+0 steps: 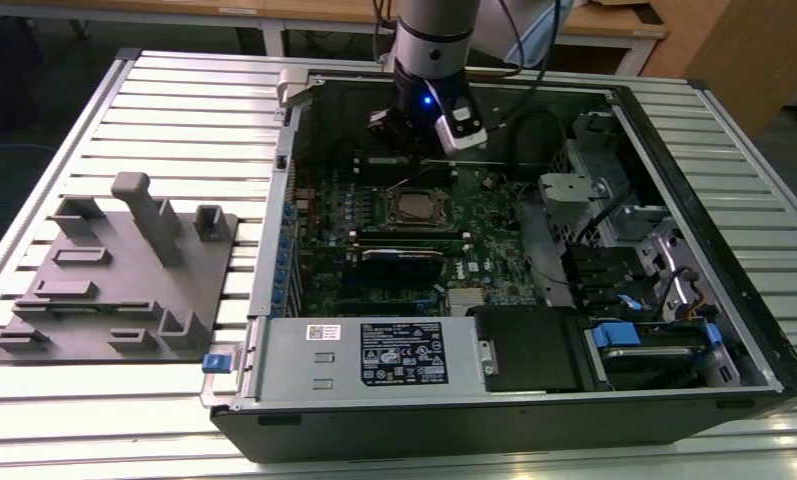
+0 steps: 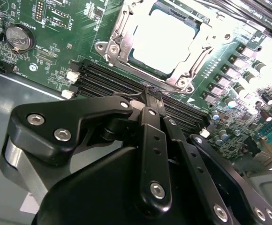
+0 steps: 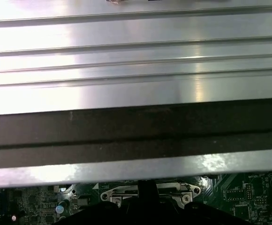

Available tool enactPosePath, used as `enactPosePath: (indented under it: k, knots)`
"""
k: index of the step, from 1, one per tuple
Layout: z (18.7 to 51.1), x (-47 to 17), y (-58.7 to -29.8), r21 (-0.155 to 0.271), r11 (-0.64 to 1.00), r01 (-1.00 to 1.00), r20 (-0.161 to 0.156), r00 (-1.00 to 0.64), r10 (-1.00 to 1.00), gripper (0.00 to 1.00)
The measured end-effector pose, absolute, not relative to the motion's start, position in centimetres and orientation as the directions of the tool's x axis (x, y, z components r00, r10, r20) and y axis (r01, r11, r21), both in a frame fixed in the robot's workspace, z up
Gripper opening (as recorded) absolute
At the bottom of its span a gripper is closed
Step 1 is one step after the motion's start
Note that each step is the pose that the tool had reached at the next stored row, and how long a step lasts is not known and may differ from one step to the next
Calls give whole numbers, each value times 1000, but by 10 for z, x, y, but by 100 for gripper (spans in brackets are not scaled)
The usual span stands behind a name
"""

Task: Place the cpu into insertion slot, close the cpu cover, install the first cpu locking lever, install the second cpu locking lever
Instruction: 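Install the first cpu locking lever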

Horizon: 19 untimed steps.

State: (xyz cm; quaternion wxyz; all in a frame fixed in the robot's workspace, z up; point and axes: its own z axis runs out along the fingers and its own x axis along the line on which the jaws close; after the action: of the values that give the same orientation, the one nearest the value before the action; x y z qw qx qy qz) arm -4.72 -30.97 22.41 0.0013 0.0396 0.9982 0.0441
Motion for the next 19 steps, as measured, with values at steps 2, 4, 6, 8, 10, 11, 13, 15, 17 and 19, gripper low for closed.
enactPosePath:
  k: [2,4,6,8,10,11,13,15,17,19]
  knots:
    - [224,-46,-309,88,993,79,1,-997,79,11]
    - [224,-44,-309,88,993,79,1,-997,79,11]
    - [224,-43,-309,88,993,79,1,-997,79,11]
    - [223,-42,-309,88,993,79,1,-997,79,11]
    - [223,-40,-309,88,993,79,1,-997,79,11]
    - [222,-40,-309,88,993,79,1,-997,79,11]
    - [221,-39,-309,88,993,79,1,-997,79,11]
    - [220,-38,-309,88,993,79,1,-997,79,11]
    - [219,-37,-309,88,993,79,1,-997,79,11]
    - [218,-35,-309,88,993,79,1,-997,79,11]
